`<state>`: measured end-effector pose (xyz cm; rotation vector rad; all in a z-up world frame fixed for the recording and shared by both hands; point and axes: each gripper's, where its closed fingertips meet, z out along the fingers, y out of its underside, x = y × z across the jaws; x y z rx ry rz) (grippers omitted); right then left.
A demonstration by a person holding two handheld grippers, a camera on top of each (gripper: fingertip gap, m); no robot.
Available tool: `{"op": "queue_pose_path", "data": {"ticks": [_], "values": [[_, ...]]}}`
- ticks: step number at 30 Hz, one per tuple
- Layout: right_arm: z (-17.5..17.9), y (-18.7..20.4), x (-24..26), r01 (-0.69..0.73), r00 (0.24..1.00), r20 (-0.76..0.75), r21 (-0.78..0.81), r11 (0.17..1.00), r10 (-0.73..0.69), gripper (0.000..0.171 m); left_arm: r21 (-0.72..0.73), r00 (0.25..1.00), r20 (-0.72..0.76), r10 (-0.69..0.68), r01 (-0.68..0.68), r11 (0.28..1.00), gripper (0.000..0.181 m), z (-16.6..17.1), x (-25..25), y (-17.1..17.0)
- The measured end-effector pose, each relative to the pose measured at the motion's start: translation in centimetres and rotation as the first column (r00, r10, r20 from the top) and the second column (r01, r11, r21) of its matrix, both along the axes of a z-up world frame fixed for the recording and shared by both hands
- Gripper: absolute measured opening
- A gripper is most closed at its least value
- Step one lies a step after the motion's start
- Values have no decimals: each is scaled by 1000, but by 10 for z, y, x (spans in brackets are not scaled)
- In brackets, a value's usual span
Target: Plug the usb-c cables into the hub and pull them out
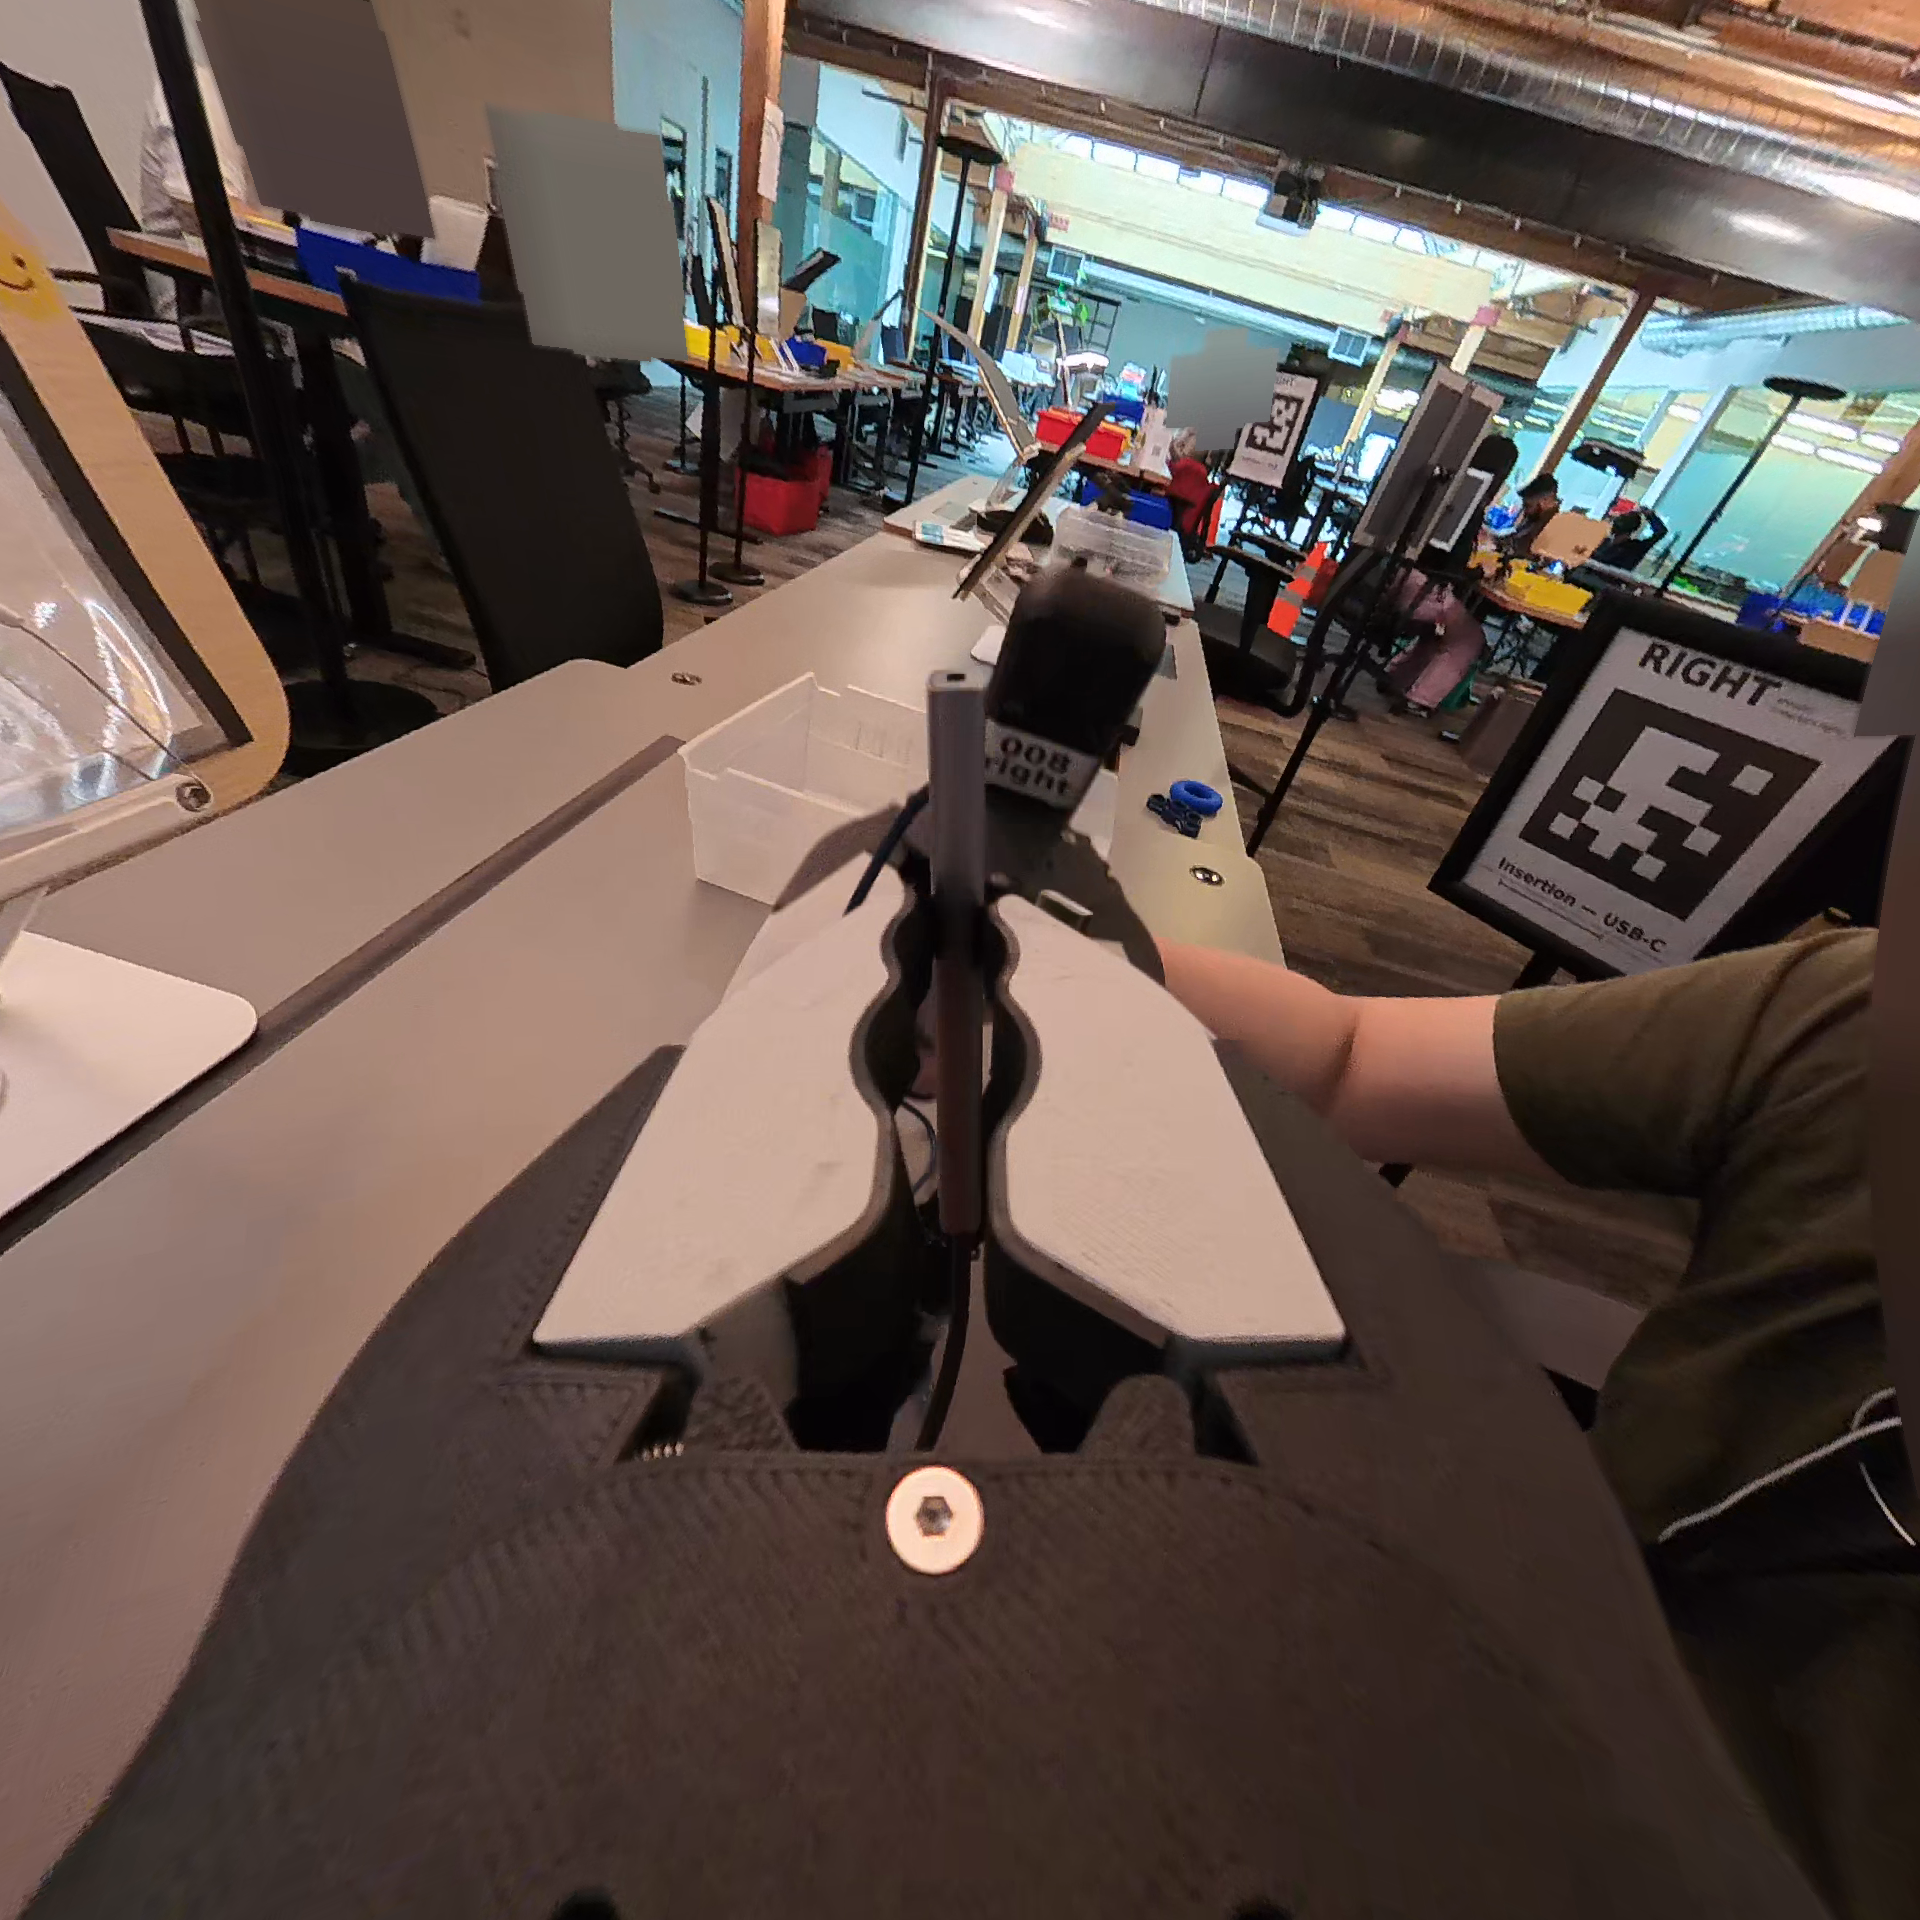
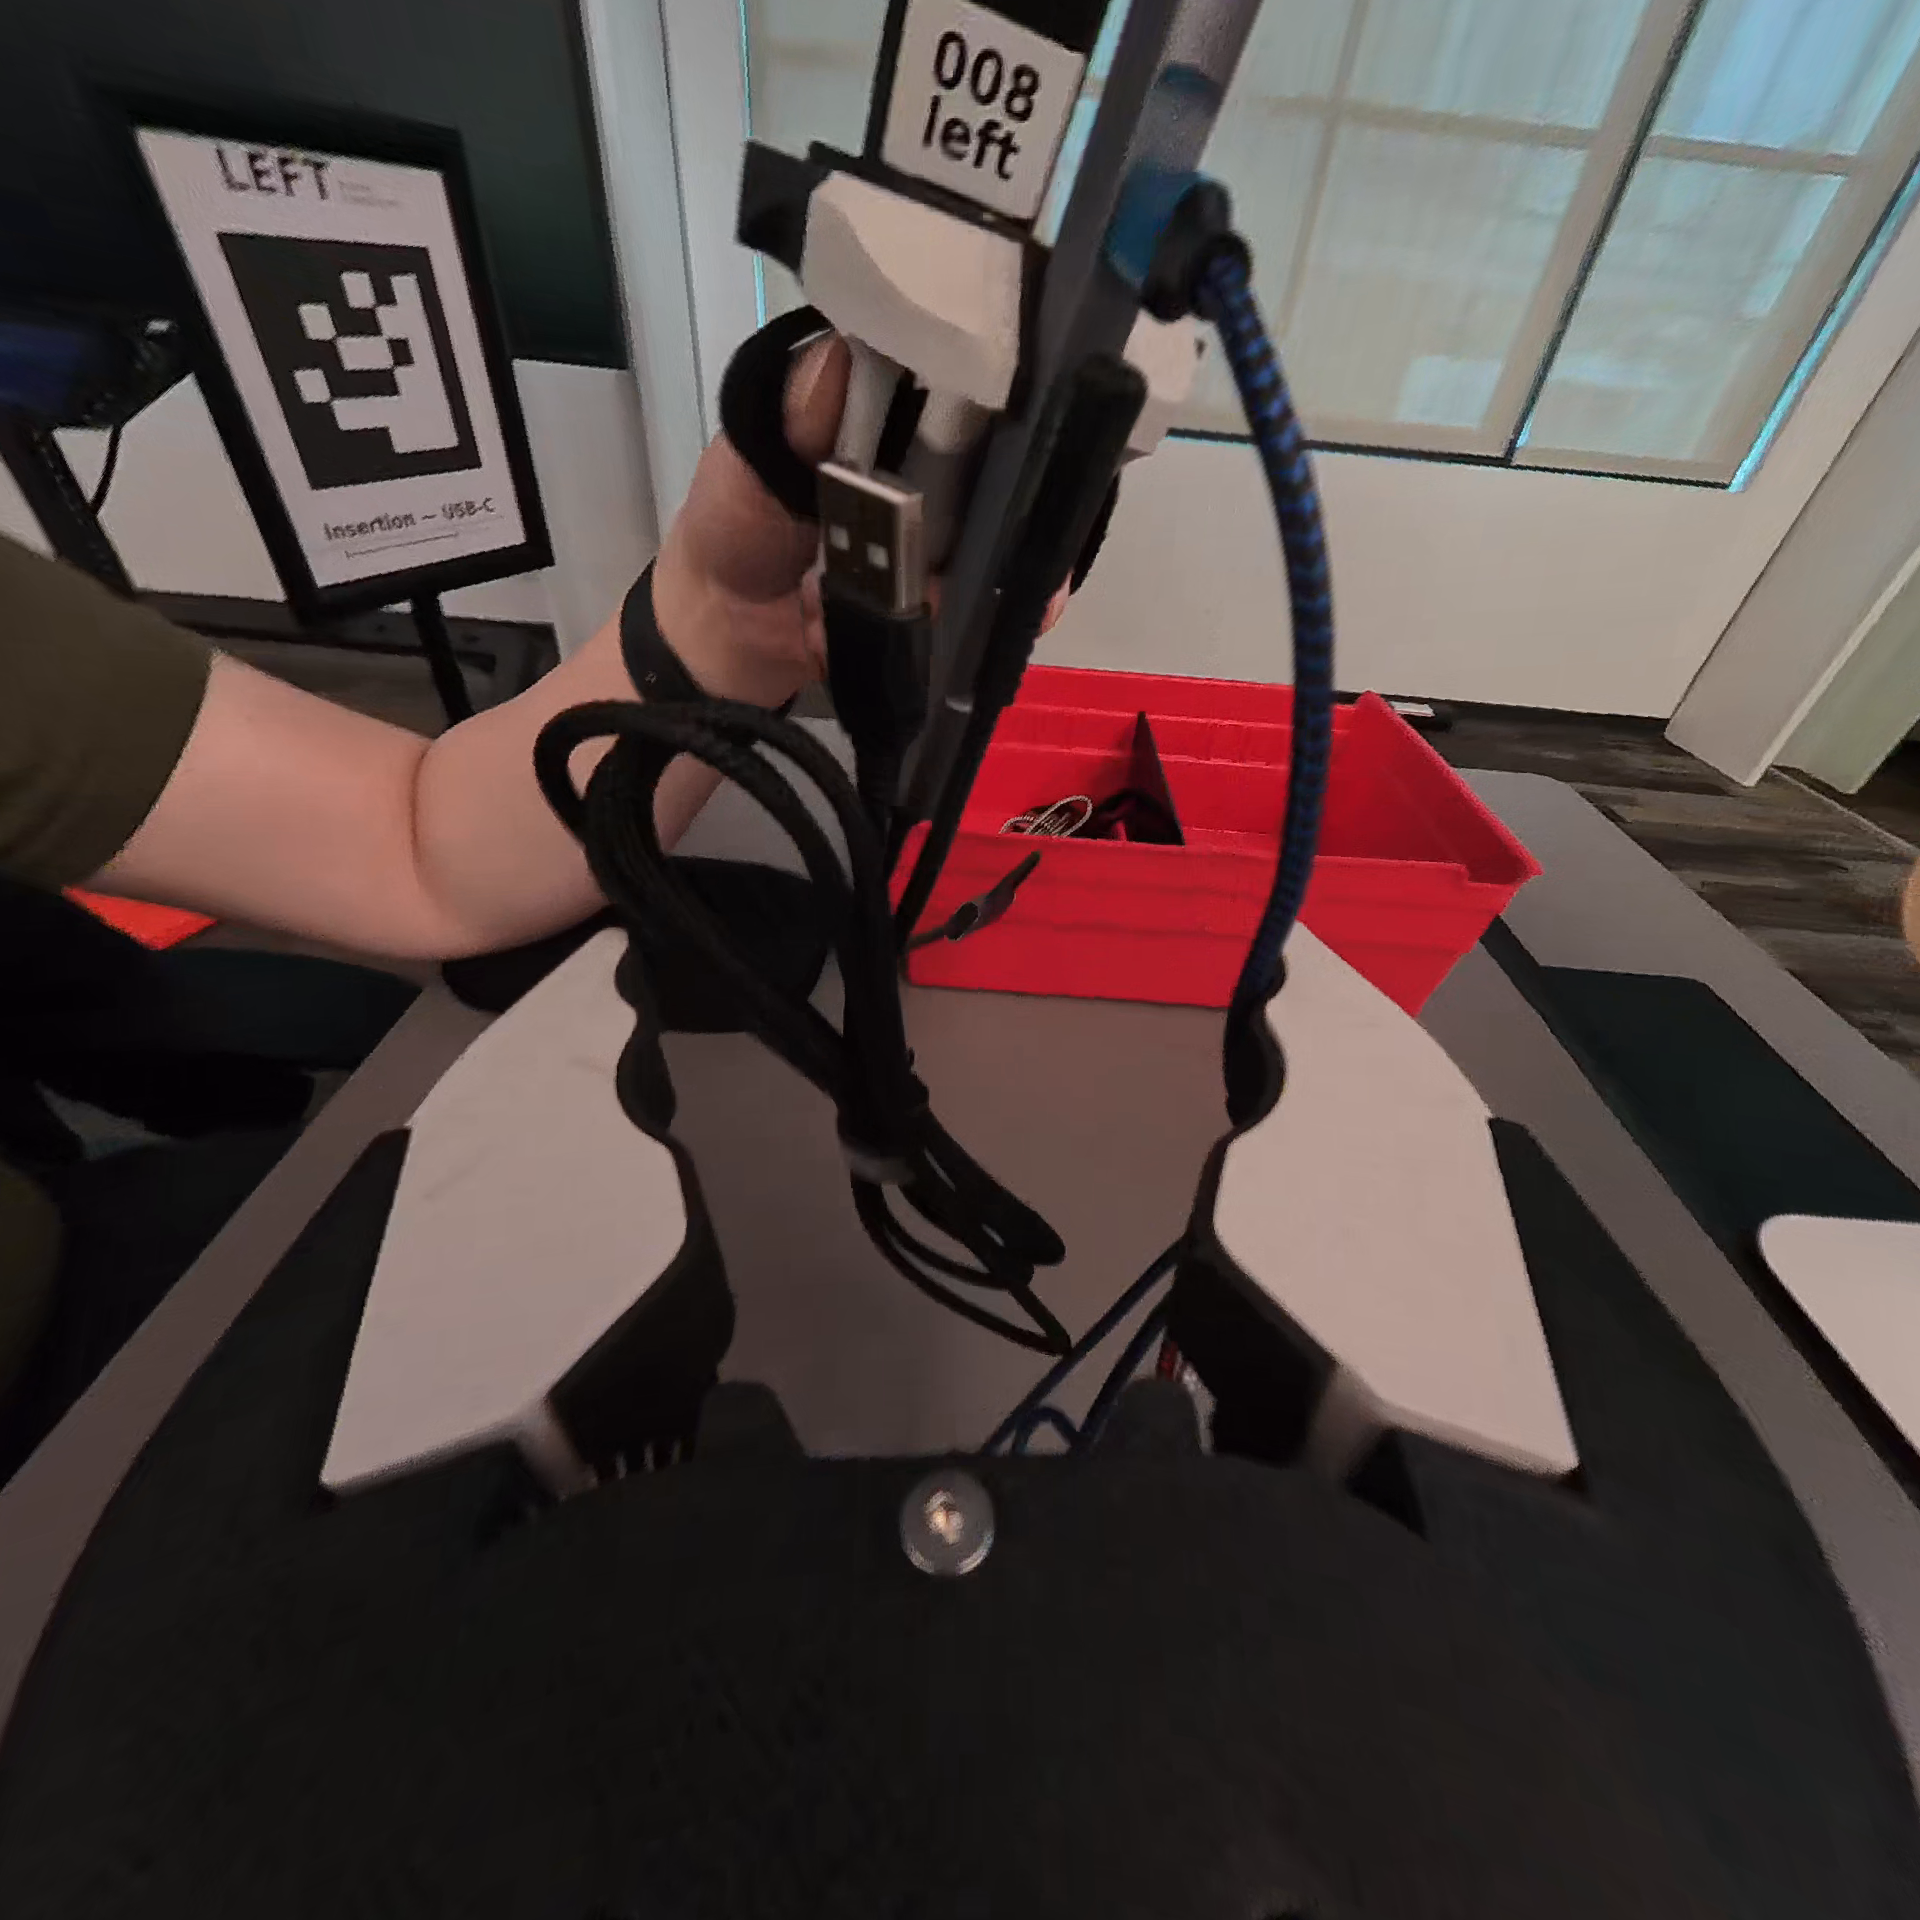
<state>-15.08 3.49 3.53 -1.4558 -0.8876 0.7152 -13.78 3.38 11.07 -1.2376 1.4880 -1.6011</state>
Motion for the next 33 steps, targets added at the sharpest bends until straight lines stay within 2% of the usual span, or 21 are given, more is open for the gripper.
{"op": "queue_pose_path", "data": {"ticks": [7,11,12,16,18,21,26,33], "values": [[3,23,-18,113,983,-138,-91,989,-125,81,-57,996,48,71,-68,996,8,3,10,7],[12,19,-27,103,969,-219,-79,991,-118,57,-79,995,55,85,-80,994,8,3,15,5],[13,18,-29,96,967,-228,-71,993,-110,42,-76,995,50,86,-82,994,8,2,16,4],[10,19,-25,120,976,-171,-90,989,-134,16,-49,995,51,91,-89,995,9,0,18,1],[7,20,-19,127,982,-128,-114,985,-141,13,-34,993,56,102,-100,994,10,1,17,2],[2,26,-3,200,977,-56,-119,973,-207,12,14,982,75,175,-177,984,28,7,12,14],[7,32,28,276,957,-45,-158,948,-286,12,74,948,125,294,-305,950,27,23,-8,38],[41,20,67,393,916,-41,-113,913,-400,12,114,931,153,331,-349,930,25,33,-21,40]]}}
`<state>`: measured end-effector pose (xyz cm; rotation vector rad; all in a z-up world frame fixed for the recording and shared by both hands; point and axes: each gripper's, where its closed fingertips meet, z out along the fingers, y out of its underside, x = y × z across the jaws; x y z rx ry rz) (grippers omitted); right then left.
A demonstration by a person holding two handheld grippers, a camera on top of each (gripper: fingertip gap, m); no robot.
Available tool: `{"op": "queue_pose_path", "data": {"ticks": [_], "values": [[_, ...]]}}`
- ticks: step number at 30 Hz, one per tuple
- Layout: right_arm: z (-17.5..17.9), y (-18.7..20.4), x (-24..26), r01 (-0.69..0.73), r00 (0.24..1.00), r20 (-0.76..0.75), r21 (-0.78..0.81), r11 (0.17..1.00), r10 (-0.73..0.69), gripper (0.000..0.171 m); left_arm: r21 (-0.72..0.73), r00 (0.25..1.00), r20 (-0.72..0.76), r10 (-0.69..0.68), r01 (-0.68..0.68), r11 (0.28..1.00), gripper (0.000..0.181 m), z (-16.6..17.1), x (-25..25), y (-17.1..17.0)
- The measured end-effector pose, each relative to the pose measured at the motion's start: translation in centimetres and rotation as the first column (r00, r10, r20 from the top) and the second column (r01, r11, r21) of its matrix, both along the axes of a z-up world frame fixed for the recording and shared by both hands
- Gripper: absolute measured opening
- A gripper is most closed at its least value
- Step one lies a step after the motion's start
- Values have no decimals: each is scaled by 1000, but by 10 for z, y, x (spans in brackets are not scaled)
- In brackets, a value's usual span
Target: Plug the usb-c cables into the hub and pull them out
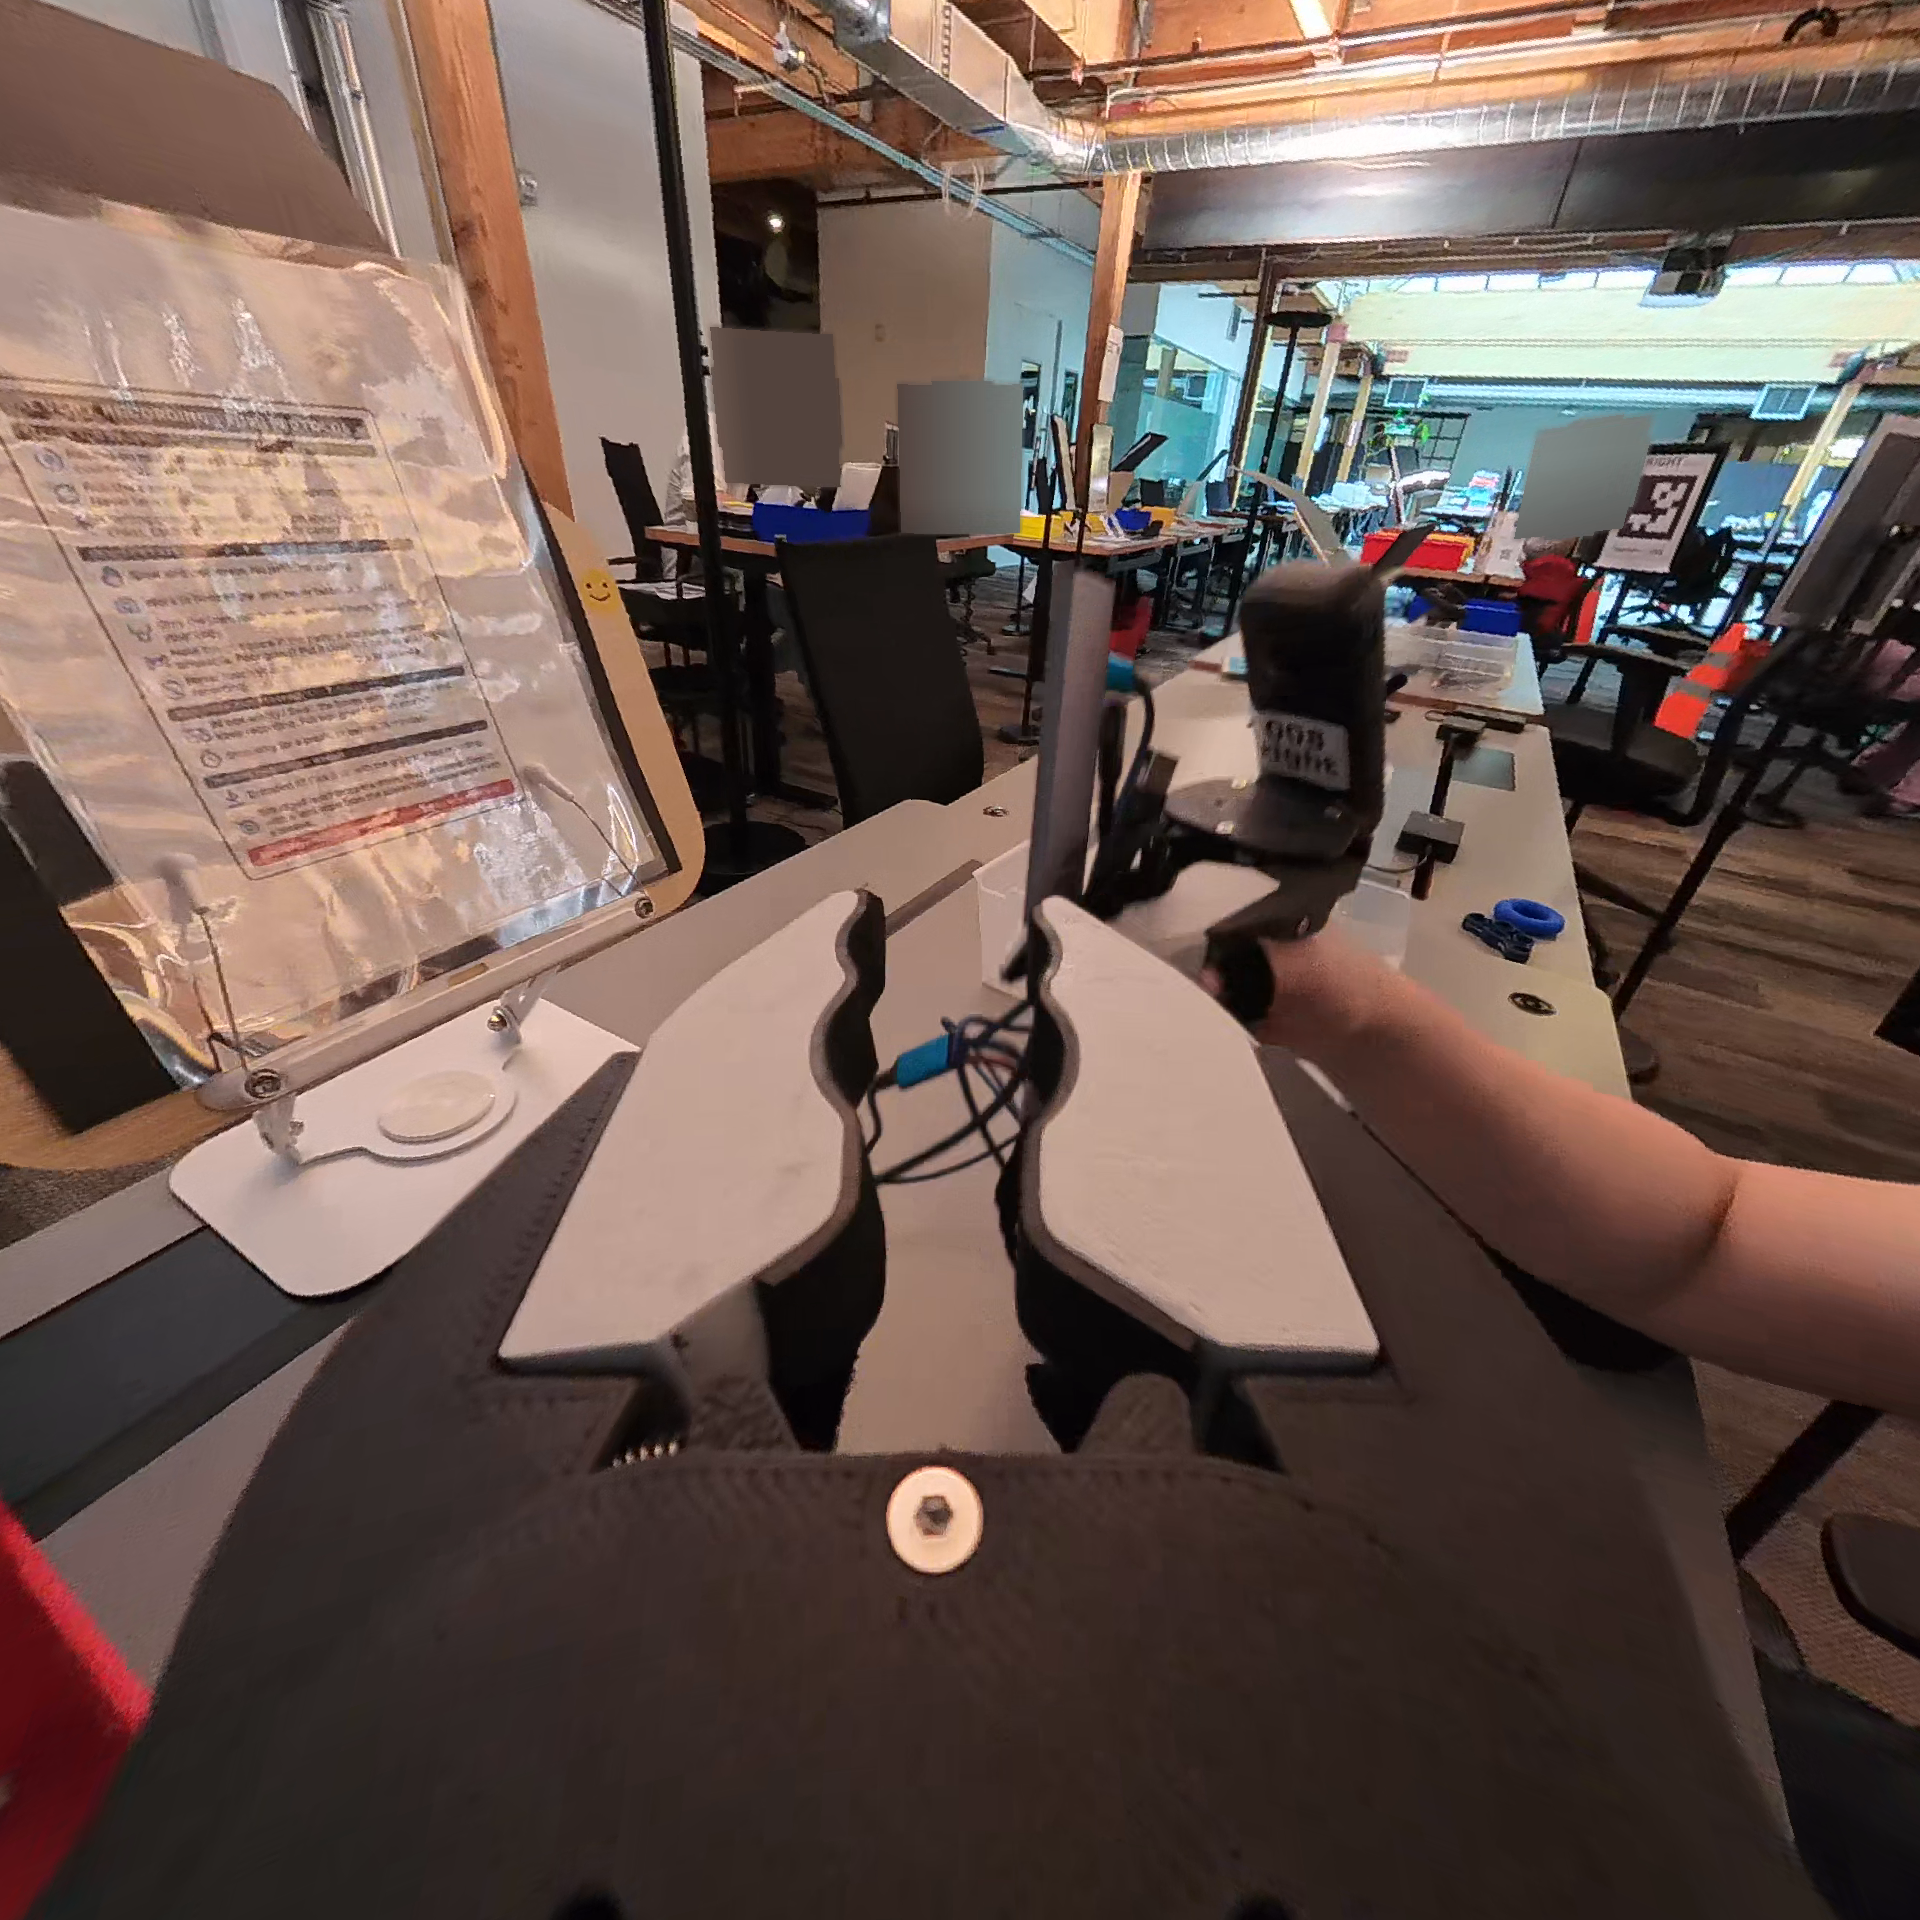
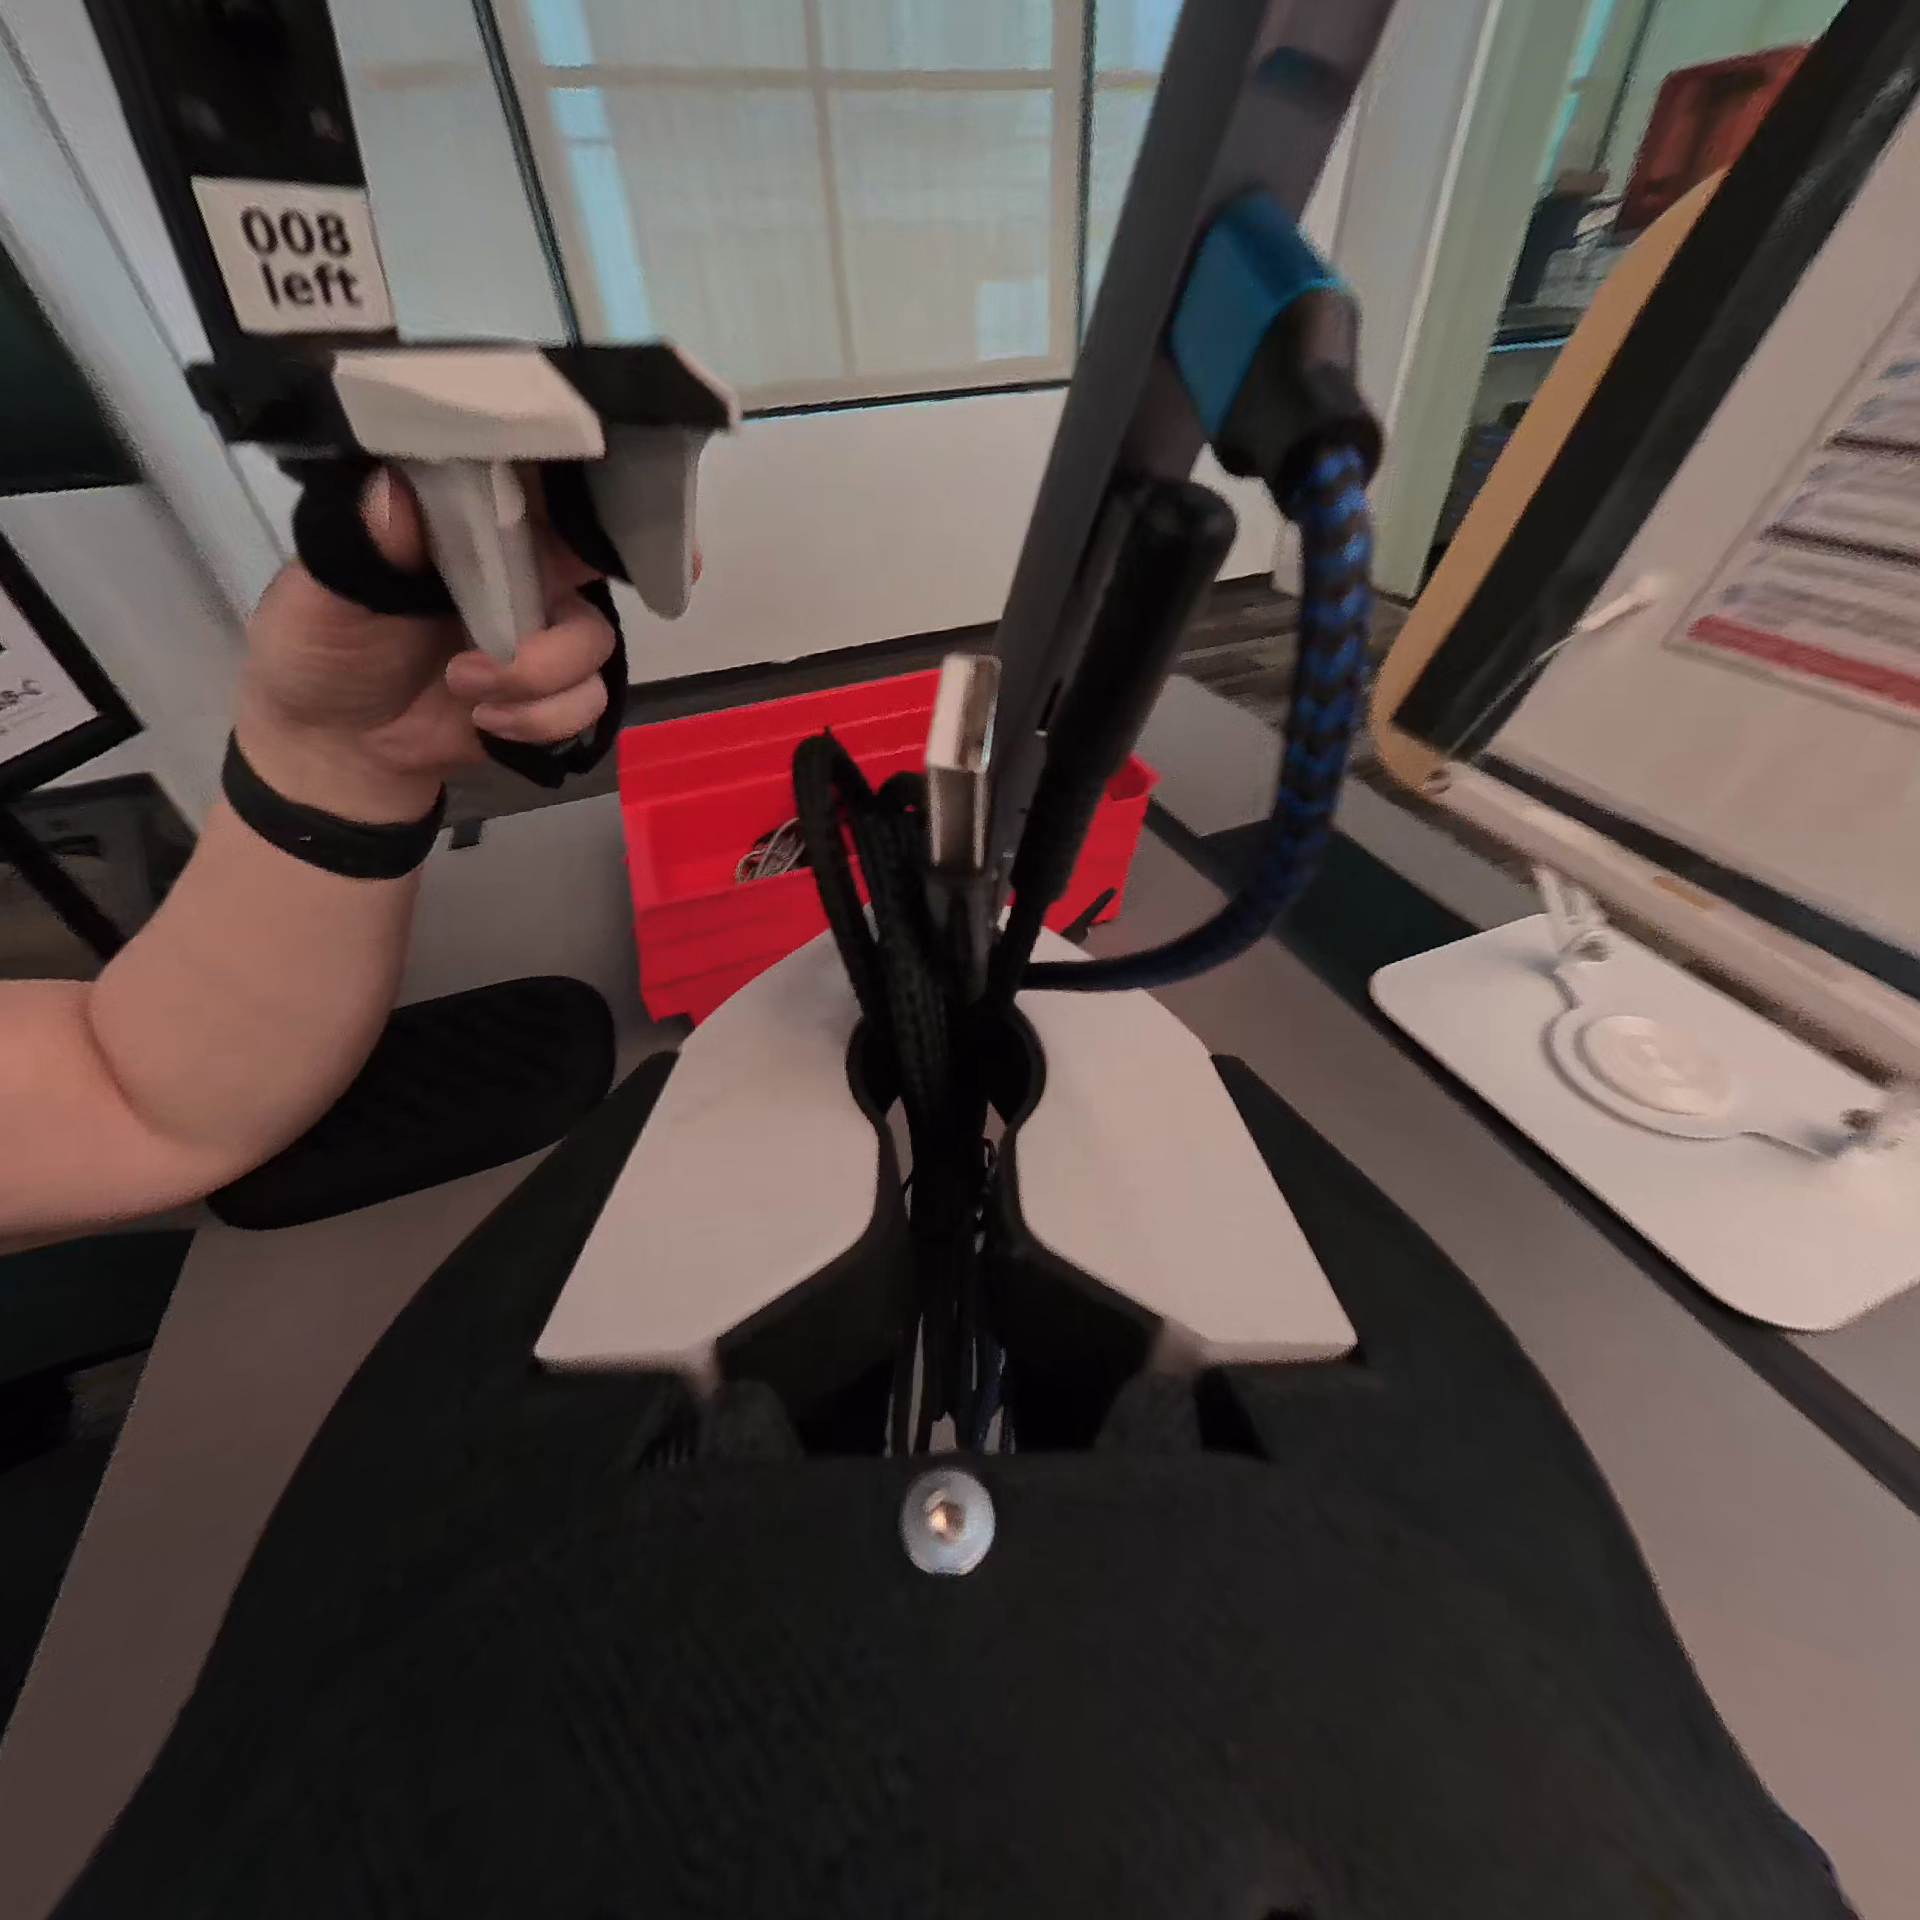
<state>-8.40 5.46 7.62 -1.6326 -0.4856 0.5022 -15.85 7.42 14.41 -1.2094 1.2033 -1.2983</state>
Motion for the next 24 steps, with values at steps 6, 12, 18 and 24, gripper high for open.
{"op": "queue_pose_path", "data": {"ticks": [6,12,18,24], "values": [[82,-4,51,138,987,66,81,987,-144,12,20,1000,10,-20,19,1000,23,6,-4,-5],[176,-14,139,335,902,231,161,928,-366,12,3,999,34,-28,28,1000,21,11,-8,-3],[227,-38,227,512,797,257,193,837,-547,12,11,1000,5,-27,27,1000,21,4,0,-4],[286,-69,273,625,677,271,281,729,-685,12,25,998,-56,-19,21,999,21,-12,13,-3]]}}
